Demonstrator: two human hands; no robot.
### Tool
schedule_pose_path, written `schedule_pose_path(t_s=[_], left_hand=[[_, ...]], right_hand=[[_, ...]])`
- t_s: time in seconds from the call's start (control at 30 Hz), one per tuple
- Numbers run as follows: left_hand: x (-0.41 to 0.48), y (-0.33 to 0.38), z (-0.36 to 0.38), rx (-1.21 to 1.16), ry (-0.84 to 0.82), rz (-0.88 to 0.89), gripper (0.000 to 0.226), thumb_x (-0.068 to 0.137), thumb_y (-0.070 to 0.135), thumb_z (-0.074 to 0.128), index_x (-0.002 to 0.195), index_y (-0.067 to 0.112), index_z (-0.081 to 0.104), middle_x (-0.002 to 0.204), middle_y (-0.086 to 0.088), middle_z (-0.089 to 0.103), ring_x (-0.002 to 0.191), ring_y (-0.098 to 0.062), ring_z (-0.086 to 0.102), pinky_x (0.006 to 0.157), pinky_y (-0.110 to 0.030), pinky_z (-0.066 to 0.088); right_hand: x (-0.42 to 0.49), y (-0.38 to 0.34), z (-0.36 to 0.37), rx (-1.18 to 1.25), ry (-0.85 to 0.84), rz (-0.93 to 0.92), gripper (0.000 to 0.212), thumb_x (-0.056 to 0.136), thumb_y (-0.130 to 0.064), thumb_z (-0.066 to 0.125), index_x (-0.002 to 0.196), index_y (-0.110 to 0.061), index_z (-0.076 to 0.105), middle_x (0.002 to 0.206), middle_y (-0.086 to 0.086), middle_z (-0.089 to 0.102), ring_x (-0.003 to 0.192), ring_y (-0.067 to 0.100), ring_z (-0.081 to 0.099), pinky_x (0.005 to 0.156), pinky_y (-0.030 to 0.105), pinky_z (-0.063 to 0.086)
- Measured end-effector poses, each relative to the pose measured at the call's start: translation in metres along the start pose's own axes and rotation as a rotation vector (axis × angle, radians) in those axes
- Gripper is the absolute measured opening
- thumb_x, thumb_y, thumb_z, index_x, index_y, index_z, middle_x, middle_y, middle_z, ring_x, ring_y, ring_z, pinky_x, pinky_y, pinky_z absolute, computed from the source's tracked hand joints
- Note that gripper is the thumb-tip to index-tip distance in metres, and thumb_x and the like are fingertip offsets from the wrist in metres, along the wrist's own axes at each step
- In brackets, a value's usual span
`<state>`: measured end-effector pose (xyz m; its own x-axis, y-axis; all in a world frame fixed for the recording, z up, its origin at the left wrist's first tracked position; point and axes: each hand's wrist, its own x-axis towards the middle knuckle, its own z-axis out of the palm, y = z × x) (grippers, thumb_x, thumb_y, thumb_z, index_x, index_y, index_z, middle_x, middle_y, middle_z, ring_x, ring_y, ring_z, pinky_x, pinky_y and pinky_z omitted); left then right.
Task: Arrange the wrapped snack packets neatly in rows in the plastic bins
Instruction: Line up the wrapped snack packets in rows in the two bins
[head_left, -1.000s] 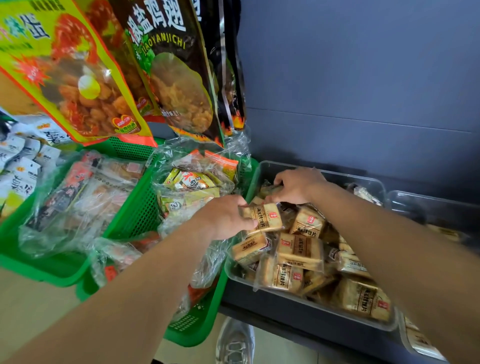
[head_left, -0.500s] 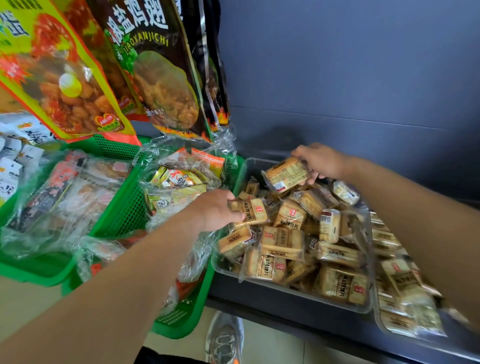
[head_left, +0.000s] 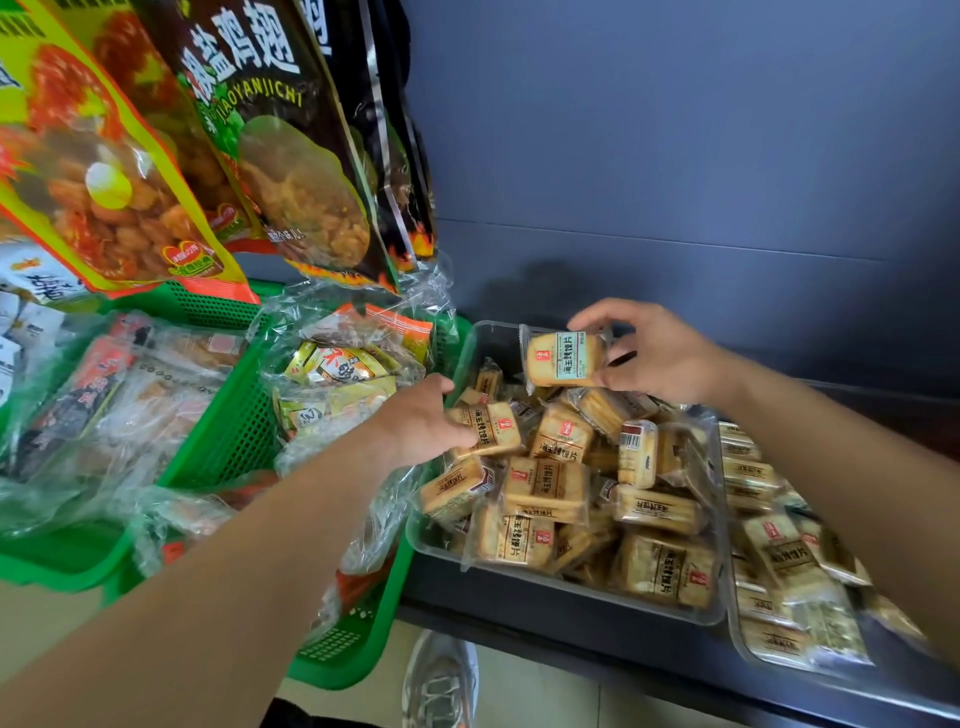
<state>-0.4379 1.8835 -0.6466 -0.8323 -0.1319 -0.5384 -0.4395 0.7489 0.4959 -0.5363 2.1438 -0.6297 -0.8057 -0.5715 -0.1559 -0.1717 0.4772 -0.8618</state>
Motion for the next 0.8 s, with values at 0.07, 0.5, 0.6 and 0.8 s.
schedule_pose_path(t_s=[0.07, 0.5, 0.6, 0.8], left_hand=[[0.001, 0.001, 0.0, -0.007, 0.012, -0.003, 0.082, 0.085, 0.024, 0.077, 0.154, 0.023, 0.033, 0.131, -0.002, 0.06, 0.115, -0.023, 0.06, 0.101, -0.04, 0.047], [-0.031, 0.077, 0.006, -0.268, 0.071, 0.448, 0.065, 0.092, 0.033, 0.073, 0.15, 0.032, 0.042, 0.134, 0.012, 0.058, 0.112, -0.007, 0.063, 0.087, -0.024, 0.054], [-0.03, 0.1, 0.024, -0.202, 0.043, 0.567, 0.037, 0.092, 0.02, 0.074, 0.127, 0.027, 0.065, 0.114, 0.008, 0.071, 0.096, -0.007, 0.071, 0.088, -0.037, 0.06], [-0.033, 0.128, 0.041, -0.382, 0.113, 0.562, 0.024, 0.086, 0.015, 0.08, 0.105, 0.022, 0.067, 0.103, 0.005, 0.074, 0.098, -0.01, 0.069, 0.095, -0.04, 0.055]], right_hand=[[-0.005, -0.001, -0.002, -0.009, 0.016, -0.011, 0.056, 0.082, 0.008, 0.076, 0.115, -0.035, 0.062, 0.126, -0.01, 0.058, 0.092, 0.002, 0.069, 0.067, 0.024, 0.059], [-0.076, -0.021, -0.024, 0.176, 0.04, 0.002, 0.049, 0.082, 0.017, 0.07, 0.116, -0.018, 0.066, 0.115, -0.002, 0.067, 0.091, 0.009, 0.071, 0.071, 0.025, 0.06], [-0.099, -0.018, -0.029, 0.222, 0.045, -0.048, 0.066, 0.081, 0.021, 0.068, 0.13, -0.023, 0.058, 0.119, 0.001, 0.063, 0.094, 0.007, 0.067, 0.079, 0.029, 0.059], [-0.109, -0.002, -0.033, 0.432, 0.309, 0.121, 0.05, 0.083, 0.001, 0.077, 0.124, -0.019, 0.058, 0.119, 0.011, 0.066, 0.102, 0.022, 0.07, 0.08, 0.028, 0.062]])
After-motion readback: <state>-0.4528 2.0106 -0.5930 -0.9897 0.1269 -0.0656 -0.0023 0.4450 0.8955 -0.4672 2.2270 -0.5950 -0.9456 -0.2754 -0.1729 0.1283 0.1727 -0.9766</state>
